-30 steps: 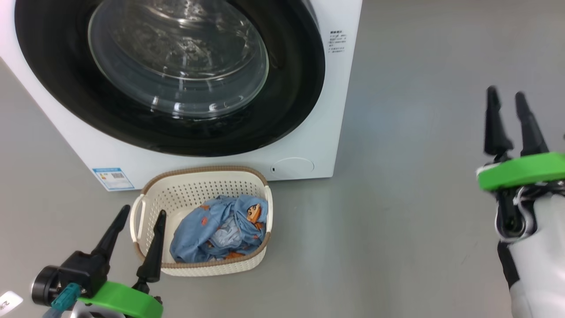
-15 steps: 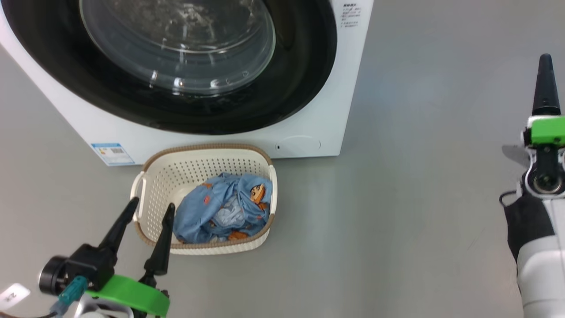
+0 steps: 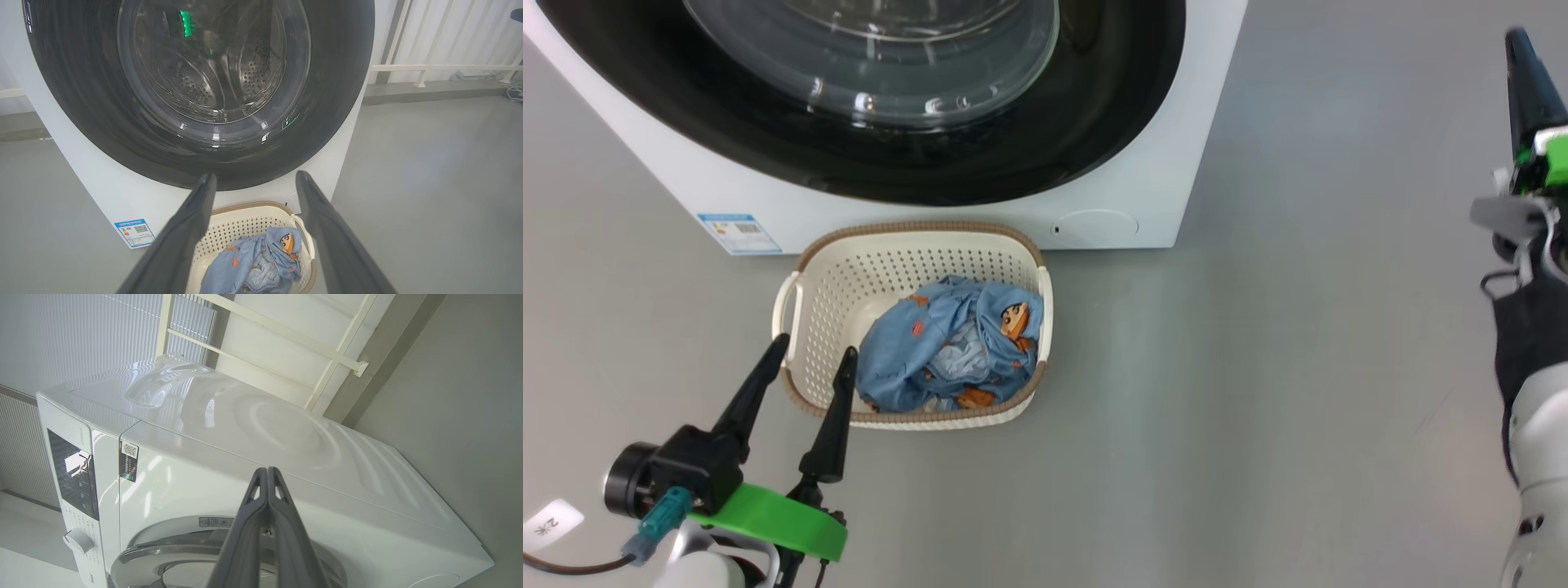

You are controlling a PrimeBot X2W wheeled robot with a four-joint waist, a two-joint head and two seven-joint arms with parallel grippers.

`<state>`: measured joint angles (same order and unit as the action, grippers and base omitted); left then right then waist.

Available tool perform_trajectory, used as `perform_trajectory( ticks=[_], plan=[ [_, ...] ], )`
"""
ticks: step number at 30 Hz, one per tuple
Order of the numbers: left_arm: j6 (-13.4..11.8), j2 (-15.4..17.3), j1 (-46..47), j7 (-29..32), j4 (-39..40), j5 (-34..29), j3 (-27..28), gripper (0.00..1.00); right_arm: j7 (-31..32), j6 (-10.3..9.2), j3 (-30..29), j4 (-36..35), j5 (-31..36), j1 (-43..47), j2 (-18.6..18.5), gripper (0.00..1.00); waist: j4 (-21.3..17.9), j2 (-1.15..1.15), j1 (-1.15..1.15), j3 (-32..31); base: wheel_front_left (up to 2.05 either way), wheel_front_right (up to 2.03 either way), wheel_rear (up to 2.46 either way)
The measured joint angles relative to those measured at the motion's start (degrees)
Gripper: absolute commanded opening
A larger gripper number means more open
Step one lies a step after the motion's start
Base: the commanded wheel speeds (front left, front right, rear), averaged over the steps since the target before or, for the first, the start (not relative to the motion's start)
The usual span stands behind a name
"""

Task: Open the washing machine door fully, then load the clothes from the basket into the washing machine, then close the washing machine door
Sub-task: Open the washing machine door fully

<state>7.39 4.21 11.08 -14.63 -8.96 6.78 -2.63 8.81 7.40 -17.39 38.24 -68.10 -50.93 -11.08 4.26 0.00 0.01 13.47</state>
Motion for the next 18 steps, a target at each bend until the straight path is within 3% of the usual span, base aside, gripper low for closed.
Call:
perform_trajectory(
  ticks=[13,18],
  plan=[
    [0.00,-1.29,2.40,0.00,1.26,0.08,0.18,1.00,21.26,-0.01,2.02,-0.07,-7.15,-9.19,-4.00,0.00,0.93,0.00,0.00,4.06,0.00,0.00,0.00],
    [0.00,-1.49,3.21,0.00,1.60,0.08,0.00,1.00,25.97,-0.01,1.97,1.47,-8.14,-11.99,-5.13,0.00,1.53,0.00,0.00,5.21,0.00,0.00,0.00]
  ],
)
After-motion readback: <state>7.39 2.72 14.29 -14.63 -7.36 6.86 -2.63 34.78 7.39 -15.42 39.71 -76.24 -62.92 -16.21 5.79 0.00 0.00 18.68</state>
